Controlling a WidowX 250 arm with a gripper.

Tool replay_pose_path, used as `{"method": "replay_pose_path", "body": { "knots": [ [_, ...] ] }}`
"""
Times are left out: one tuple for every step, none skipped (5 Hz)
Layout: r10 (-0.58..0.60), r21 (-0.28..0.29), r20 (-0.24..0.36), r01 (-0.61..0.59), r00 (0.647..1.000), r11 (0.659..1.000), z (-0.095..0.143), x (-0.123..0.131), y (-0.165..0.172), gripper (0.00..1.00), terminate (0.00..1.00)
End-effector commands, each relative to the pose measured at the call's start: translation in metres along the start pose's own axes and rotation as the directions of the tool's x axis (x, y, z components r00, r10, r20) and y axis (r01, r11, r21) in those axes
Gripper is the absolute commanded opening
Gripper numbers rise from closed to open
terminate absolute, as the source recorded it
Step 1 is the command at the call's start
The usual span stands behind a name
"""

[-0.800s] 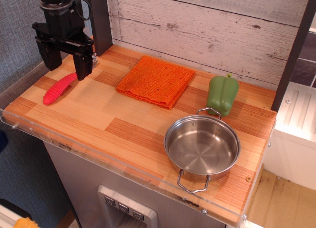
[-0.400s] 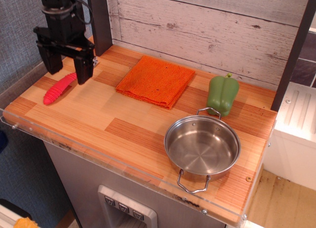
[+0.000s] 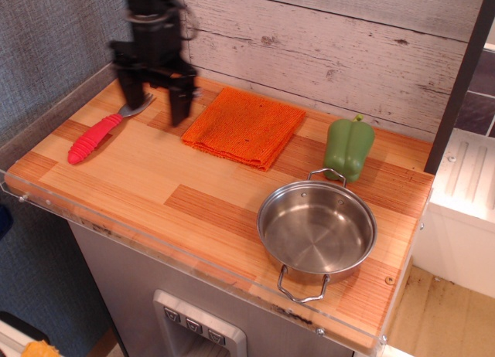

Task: Slide the orange cloth to the front of the counter.

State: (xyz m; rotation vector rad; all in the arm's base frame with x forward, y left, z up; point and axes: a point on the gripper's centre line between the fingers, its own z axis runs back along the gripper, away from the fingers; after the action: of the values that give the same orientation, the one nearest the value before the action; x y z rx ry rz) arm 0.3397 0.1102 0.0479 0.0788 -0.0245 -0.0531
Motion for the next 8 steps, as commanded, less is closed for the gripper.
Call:
{"method": "replay_pose_path", "body": {
  "knots": [
    [-0.080,-0.035,0.097,0.084,0.992,0.996,0.017,0.039,-0.040,1.00,0.00],
    [-0.122,-0.096,0.112,0.133,0.986,0.986,0.010,0.040,-0.054,1.00,0.00],
    [-0.158,-0.053,0.057,0.161,0.986,0.986,-0.017,0.040,-0.057,1.00,0.00],
    [-0.185,0.019,-0.025,0.185,0.982,0.983,-0.044,0.031,-0.051,1.00,0.00],
    [-0.198,0.033,-0.031,0.199,0.980,0.980,-0.043,0.015,-0.049,1.00,0.00],
    [-0.208,0.033,-0.046,0.210,0.977,0.977,-0.038,-0.018,-0.044,1.00,0.00],
    [-0.173,-0.001,-0.036,0.173,0.984,0.985,-0.026,-0.048,-0.029,1.00,0.00],
    [-0.160,-0.025,-0.033,0.159,0.987,0.987,-0.018,-0.077,-0.010,1.00,0.00]
  ]
}}
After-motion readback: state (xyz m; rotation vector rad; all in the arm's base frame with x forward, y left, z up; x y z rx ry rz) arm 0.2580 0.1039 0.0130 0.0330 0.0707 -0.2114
